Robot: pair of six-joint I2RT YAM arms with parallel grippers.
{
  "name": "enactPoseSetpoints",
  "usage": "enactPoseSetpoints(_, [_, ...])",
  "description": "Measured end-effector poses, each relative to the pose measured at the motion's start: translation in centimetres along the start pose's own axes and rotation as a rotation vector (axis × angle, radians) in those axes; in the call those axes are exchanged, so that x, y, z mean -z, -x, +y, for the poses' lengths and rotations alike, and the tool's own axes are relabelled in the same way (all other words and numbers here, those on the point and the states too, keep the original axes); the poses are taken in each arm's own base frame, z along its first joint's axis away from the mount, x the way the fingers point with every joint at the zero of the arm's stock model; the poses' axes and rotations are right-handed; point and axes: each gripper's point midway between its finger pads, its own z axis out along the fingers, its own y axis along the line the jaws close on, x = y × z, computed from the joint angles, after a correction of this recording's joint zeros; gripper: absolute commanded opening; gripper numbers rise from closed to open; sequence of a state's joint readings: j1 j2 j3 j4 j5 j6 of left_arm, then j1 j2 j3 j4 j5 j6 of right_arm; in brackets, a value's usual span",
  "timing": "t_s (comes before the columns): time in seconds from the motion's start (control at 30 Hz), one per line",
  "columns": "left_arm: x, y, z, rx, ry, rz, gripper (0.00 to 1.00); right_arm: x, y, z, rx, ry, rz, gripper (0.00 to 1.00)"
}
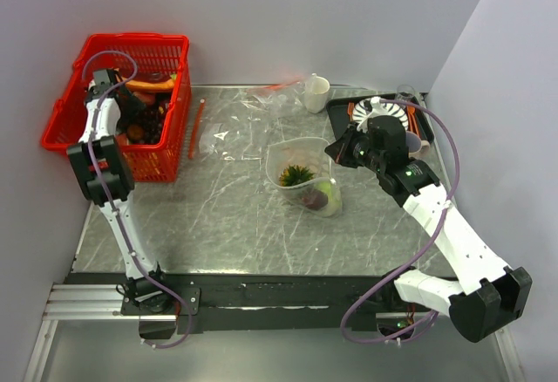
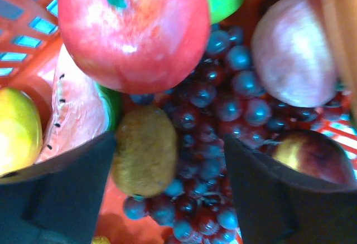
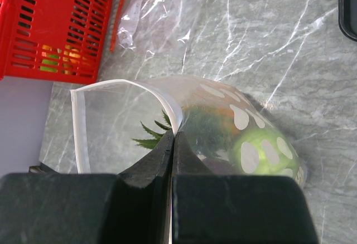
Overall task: Place the food in the zip-top bag and seal the zipper
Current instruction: Pick up the fake fruit from the bin.
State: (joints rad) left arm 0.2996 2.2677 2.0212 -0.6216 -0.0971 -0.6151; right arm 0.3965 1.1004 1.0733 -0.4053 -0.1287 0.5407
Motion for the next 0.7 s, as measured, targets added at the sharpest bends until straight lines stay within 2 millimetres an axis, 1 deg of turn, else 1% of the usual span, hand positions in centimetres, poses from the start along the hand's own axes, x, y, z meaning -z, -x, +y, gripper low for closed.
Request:
enactPoseSetpoints(0.13, [-0.5,-1.1,0.7,-0.031,0.054,0.008,0.73,0.0,0.0,0.0,0.003,0.003,0.002,0.00])
enactPoseSetpoints(0.23, [-0.7,-1.6,1.3,-0.053,0.092,0.001,0.58,0.0,-0.1,0.1,0.007,0.009,0.006,0.00])
enactPoseSetpoints(0.27, [-0.8,-1.8,1.6,-0.064,0.109,0.002,0.44,0.0,-0.1,0.1,0.008,0.011,0.007,0.00])
enactPoseSetpoints(0.37, [-1.1,-2.0,2.3,-0.094,0.143,0.001,0.24,0.0,-0.2,0.2,0.008,0.016,0.010,0.00])
enactPoseSetpoints(0.47, [-1.3,-1.7,2.3,-0.110,0.153,-0.007,0.23,0.2,-0.5,0.1,0.008,0.018,0.014,0.00])
enactPoseSetpoints(0.6, [-0.9,-1.9,2.1,-0.153,0.172,-0.011,0.23,0.3,-0.5,0.1,0.011,0.020,0.010,0.00])
enactPoseSetpoints(0.7, [0.4,-1.7,1.7,-0.168,0.162,-0.018,0.23,0.4,-0.5,0.1,0.011,0.020,0.009,0.00])
